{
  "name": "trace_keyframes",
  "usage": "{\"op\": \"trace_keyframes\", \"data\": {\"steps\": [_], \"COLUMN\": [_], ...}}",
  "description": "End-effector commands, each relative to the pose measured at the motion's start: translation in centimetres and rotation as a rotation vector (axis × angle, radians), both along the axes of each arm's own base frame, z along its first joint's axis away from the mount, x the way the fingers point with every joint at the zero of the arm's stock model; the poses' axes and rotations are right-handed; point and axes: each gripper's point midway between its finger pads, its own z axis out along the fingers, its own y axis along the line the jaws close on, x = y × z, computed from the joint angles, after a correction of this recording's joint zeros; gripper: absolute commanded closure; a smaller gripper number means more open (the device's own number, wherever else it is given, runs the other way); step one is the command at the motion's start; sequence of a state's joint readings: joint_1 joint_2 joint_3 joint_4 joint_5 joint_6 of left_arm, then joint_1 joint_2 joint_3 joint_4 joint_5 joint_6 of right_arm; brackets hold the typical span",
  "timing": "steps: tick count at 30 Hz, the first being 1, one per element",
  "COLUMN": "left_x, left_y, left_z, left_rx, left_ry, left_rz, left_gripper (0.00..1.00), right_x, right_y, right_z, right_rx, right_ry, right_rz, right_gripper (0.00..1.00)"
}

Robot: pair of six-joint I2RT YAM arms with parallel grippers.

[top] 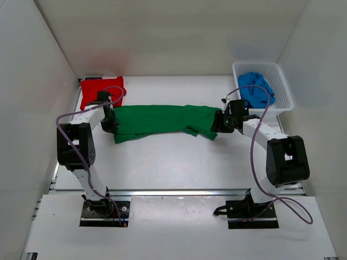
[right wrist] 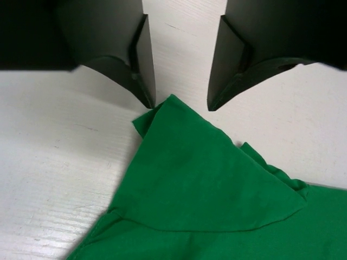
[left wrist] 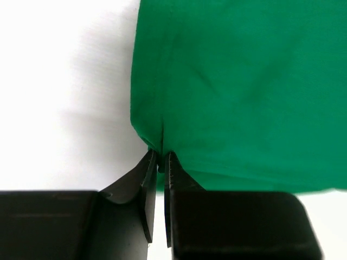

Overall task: Fold and stack the t-shirts
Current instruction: Flatten out the tshirt

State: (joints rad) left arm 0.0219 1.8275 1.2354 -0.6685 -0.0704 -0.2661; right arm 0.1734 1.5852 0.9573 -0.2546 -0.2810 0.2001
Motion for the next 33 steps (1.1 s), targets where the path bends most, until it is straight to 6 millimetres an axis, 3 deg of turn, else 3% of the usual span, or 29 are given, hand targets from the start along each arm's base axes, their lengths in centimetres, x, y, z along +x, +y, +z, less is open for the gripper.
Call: {"op": "trace_keyframes", "data": {"steps": [1,4,8,13,15,17,18,19,20,23,24,29,30,32,33], "left_x": [2.3,2.5,3.0,3.1,3.3,3.1,2.9,3.0,2.9,2.7,2.6,2.2,1.8,1.8,2.0], "left_y": [-0.5,-2.6,-3.1,-3.7,-3.5,-3.4,-3.2,-3.3,-3.2,-3.0,-3.1,-2.6,-2.4,-2.5,-2.4], "left_z": [6.5,8.5,11.0,11.9,12.2,12.1,11.7,11.8,11.5,11.0,10.9,9.9,9.1,8.0,8.0], "left_rx": [-0.021,-0.046,-0.057,-0.074,-0.075,-0.078,-0.083,-0.080,-0.080,-0.074,-0.075,-0.070,-0.074,-0.072,-0.066], "left_ry": [-0.166,-0.200,-0.260,-0.275,-0.289,-0.291,-0.283,-0.292,-0.283,-0.268,-0.265,-0.252,-0.227,-0.214,-0.219], "left_rz": [-0.002,-0.048,-0.053,-0.067,-0.061,-0.049,-0.043,-0.042,-0.041,-0.043,-0.046,-0.046,-0.033,-0.036,-0.038], "left_gripper": [0.82,0.98,1.00,1.00,1.00,0.86,0.72,0.72,0.87,0.93,1.00,1.00,0.99,0.63,0.61], "right_x": [1.1,0.9,0.6,0.5,0.6,0.7,0.7,0.9,1.0,0.9,0.9,0.8,0.7,0.8,0.9], "right_y": [-0.5,-0.4,0.5,1.3,1.3,1.2,1.2,1.2,1.0,1.1,1.2,1.8,2.1,2.0,2.0], "right_z": [-0.1,-1.3,-2.7,-1.9,-0.4,0.6,0.6,1.3,1.3,1.2,1.0,1.2,1.3,1.3,1.5], "right_rx": [-0.008,-0.005,0.021,0.081,0.100,0.114,0.118,0.133,0.139,0.134,0.137,0.142,0.142,0.147,0.144], "right_ry": [-0.018,0.015,0.055,0.053,0.010,-0.027,-0.028,-0.047,-0.036,-0.029,-0.020,-0.027,-0.030,-0.029,-0.033], "right_rz": [-0.023,-0.037,-0.021,-0.006,-0.018,-0.019,-0.017,-0.012,-0.024,-0.008,-0.007,0.006,0.012,0.007,0.006], "right_gripper": [0.58,0.54,0.55,0.97,0.99,1.00,1.00,0.98,0.97,1.00,1.00,1.00,1.00,1.00,1.00]}}
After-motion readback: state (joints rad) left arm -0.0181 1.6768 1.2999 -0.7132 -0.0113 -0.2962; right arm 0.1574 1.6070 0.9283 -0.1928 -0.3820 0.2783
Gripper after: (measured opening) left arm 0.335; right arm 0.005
